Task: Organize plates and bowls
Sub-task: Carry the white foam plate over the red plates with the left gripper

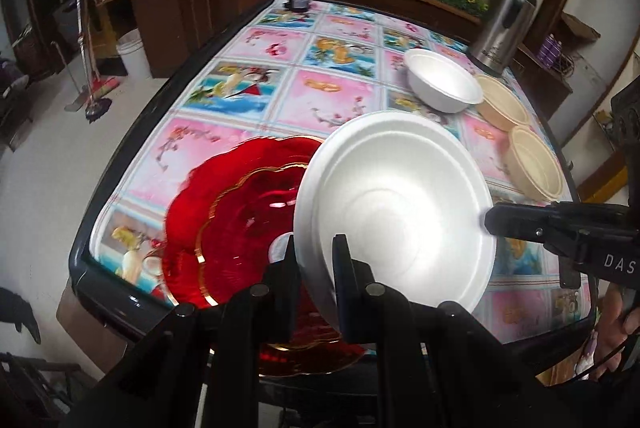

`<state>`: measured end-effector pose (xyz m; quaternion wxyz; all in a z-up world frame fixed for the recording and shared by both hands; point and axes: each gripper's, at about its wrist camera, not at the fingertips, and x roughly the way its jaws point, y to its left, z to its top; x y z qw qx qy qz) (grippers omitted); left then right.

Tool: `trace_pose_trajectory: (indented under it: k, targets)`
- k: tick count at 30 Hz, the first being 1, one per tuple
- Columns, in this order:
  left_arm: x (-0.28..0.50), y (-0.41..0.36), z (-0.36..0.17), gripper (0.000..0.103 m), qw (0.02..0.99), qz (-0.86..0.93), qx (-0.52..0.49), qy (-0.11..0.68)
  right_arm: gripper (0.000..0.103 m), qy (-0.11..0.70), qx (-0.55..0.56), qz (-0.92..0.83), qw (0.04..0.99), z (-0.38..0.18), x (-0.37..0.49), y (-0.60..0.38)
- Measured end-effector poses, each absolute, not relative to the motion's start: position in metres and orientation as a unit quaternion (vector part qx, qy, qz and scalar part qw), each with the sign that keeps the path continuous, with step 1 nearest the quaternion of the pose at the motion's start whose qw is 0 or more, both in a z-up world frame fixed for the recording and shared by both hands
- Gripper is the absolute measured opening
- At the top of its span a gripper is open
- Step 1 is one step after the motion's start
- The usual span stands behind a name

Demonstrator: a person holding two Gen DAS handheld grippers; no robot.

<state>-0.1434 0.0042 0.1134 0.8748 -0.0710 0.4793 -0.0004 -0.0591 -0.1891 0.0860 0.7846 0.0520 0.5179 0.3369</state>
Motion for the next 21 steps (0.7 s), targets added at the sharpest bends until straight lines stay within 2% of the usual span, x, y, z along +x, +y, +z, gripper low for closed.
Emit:
trace_pose_trajectory:
  k: [9, 21]
  targets:
    - [-0.143, 0.046, 0.093, 0.013, 0.862, 0.017, -0.080, 0.501, 0.010, 0.547, 0.038, 0.354, 0.758, 0.060, -0.051, -0.134]
    - [-0.125, 0.055, 0.061, 0.013, 0.844, 0.006, -0.064, 0.532, 0.011, 0.577, 0.043, 0.335, 0.744, 0.034, -0.039, -0.116]
